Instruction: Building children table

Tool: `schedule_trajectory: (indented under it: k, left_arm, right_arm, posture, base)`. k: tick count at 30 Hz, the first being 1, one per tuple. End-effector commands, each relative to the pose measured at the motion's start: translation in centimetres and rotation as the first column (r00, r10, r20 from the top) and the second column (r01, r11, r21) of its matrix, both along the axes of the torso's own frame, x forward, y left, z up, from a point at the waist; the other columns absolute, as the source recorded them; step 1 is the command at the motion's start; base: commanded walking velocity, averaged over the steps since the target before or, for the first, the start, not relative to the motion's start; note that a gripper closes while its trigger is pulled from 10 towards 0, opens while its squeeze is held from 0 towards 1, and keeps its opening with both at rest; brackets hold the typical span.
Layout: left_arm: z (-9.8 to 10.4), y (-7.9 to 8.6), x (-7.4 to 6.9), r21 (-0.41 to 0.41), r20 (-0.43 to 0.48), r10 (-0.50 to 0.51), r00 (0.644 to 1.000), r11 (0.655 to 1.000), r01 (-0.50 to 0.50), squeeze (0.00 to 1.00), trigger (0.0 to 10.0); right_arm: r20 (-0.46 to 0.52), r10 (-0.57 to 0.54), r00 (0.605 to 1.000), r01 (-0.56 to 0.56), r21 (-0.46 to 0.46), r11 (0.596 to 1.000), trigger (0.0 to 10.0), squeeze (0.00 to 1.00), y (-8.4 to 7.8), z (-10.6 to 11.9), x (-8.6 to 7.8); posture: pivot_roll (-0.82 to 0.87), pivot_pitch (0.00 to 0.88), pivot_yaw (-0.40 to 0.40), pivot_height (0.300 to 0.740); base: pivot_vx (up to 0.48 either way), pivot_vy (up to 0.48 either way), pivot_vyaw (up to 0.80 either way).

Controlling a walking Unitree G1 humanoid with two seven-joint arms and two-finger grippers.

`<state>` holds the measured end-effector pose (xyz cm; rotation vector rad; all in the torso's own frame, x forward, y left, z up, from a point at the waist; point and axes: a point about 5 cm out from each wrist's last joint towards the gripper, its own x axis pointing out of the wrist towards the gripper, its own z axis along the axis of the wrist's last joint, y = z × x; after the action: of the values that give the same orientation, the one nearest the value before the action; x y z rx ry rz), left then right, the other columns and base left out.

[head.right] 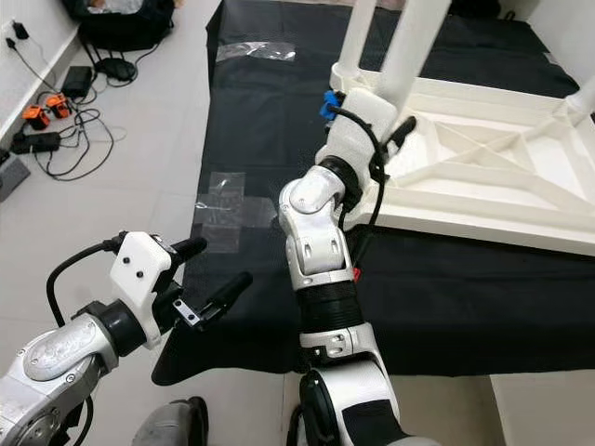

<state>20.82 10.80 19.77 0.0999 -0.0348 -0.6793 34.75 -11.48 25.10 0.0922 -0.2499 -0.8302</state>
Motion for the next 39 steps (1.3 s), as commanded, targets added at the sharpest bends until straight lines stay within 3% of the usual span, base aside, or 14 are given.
schedule_trajectory:
  k: [1, 10, 11, 16, 19, 26, 39]
  left_arm:
    - [-0.3, -0.1, -0.1, 0.001, -0.006, -0.003, 1.0, 1.0, 0.003, 0.0, 10.0]
    - [-0.3, -0.1, -0.2, 0.002, -0.004, -0.004, 1.0, 1.0, 0.004, 0.0, 10.0]
    - [-0.3, -0.2, -0.1, 0.002, -0.002, -0.005, 1.0, 1.0, 0.005, 0.0, 10.0]
    - [-0.2, -0.2, 0.0, 0.001, 0.0, -0.006, 1.0, 1.0, 0.006, 0.0, 10.0]
    - [-0.3, -0.4, 0.0, -0.003, -0.002, -0.009, 1.0, 1.0, 0.009, 0.0, 10.0]
    - [-0.3, -0.5, -0.1, -0.003, -0.005, -0.013, 1.0, 1.0, 0.013, 0.0, 10.0]
    - [-0.4, -0.5, 0.0, -0.006, -0.005, -0.015, 1.0, 1.0, 0.015, 0.0, 10.0]
  right_arm:
    - [-0.32, -0.052, 0.946, 0.079, 0.072, 0.994, 10.0, 0.0, -0.3, -6.8, -0.4]
    - [-0.348, -0.175, 0.921, 0.222, 0.1, 0.97, 10.0, 0.0, -1.7, -6.9, -0.3]
    - [-0.354, -0.215, 0.91, 0.272, 0.118, 0.955, 10.0, 0.0, -2.1, -6.9, -0.2]
    - [-0.352, -0.254, 0.901, 0.316, 0.133, 0.939, 10.0, 0.0, -2.4, -6.9, -0.2]
    - [-0.353, -0.287, 0.891, 0.37, 0.196, 0.908, 10.0, 0.0, -2.5, -6.9, -0.1]
    - [-0.355, -0.314, 0.881, 0.399, 0.198, 0.895, 10.0, 0.0, -2.5, -6.8, 0.1]
    - [-0.356, -0.279, 0.892, 0.359, 0.182, 0.915, 10.0, 0.0, -1.8, -6.5, 0.9]
  posture:
    - [0.1, 0.246, -0.079, 0.74]
    - [0.09, 0.237, -0.08, 0.74]
    - [0.1, 0.235, -0.078, 0.74]
    - [0.1, 0.236, -0.079, 0.74]
    - [0.1, 0.236, -0.079, 0.74]
    - [0.1, 0.243, -0.077, 0.74]
    - [0.1, 0.248, -0.073, 0.74]
  base:
    - [0.0, 0.0, 0.0]
    - [0.0, 0.0, 0.0]
    - [0.0, 0.0, 0.0]
    - [0.0, 0.0, 0.0]
    - [0.0, 0.0, 0.0]
    - [0.0, 0.0, 0.0]
    - [0.0, 0.0, 0.0]
